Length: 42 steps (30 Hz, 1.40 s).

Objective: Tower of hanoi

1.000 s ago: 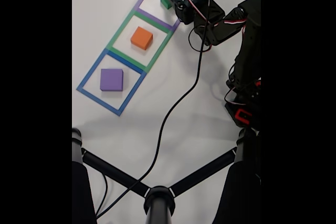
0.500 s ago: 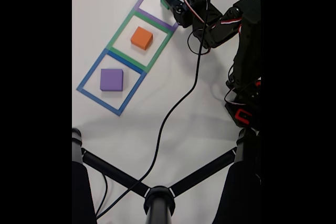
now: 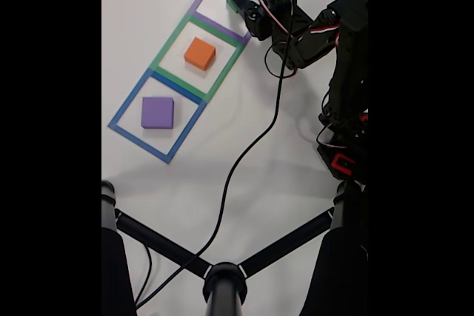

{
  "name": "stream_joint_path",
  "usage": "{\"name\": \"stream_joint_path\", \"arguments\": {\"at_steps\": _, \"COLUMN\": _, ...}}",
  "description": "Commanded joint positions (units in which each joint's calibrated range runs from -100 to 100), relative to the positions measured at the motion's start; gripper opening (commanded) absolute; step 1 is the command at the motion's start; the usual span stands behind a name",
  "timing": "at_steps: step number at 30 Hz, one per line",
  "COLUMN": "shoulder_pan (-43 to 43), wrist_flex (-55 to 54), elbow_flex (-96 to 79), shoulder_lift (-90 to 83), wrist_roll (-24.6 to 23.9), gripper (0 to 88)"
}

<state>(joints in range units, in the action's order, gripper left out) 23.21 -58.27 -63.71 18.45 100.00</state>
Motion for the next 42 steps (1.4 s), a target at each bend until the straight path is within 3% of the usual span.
{"name": "stream_joint_path", "arguments": {"at_steps": 1, "shoulder_pan": -0.14, "wrist_flex": -2.48, "elbow_flex": 1.05, "shoulder_lift": -0.1, "wrist_roll": 0.0, "gripper": 14.7}}
{"name": "stream_joint_path", "arguments": {"at_steps": 9, "shoulder_pan": 0.08, "wrist_flex": -2.24, "elbow_flex": 1.05, "shoulder_lift": -2.9, "wrist_roll": 0.0, "gripper": 22.0}}
{"name": "stream_joint_path", "arguments": {"at_steps": 14, "shoulder_pan": -0.14, "wrist_flex": 8.12, "elbow_flex": -0.58, "shoulder_lift": -13.48, "wrist_roll": 0.0, "gripper": 23.1}}
{"name": "stream_joint_path", "arguments": {"at_steps": 19, "shoulder_pan": -0.3, "wrist_flex": 31.11, "elbow_flex": -1.49, "shoulder_lift": -32.63, "wrist_roll": 0.0, "gripper": 22.2}}
{"name": "stream_joint_path", "arguments": {"at_steps": 24, "shoulder_pan": -0.3, "wrist_flex": 69.64, "elbow_flex": 6.14, "shoulder_lift": -52.82, "wrist_roll": 0.0, "gripper": 21.1}}
{"name": "stream_joint_path", "arguments": {"at_steps": 26, "shoulder_pan": -0.6, "wrist_flex": 85.26, "elbow_flex": 11.96, "shoulder_lift": -58.19, "wrist_roll": 0.0, "gripper": 24.7}}
{"name": "stream_joint_path", "arguments": {"at_steps": 31, "shoulder_pan": -2.36, "wrist_flex": 110.35, "elbow_flex": 23.41, "shoulder_lift": -66.04, "wrist_roll": 0.0, "gripper": 27.5}}
{"name": "stream_joint_path", "arguments": {"at_steps": 37, "shoulder_pan": -5.86, "wrist_flex": 137.14, "elbow_flex": 39.85, "shoulder_lift": -68.45, "wrist_roll": 0.0, "gripper": 10.2}}
{"name": "stream_joint_path", "arguments": {"at_steps": 42, "shoulder_pan": -9.22, "wrist_flex": 150.98, "elbow_flex": 51.3, "shoulder_lift": -69.33, "wrist_roll": 0.0, "gripper": 0.1}}
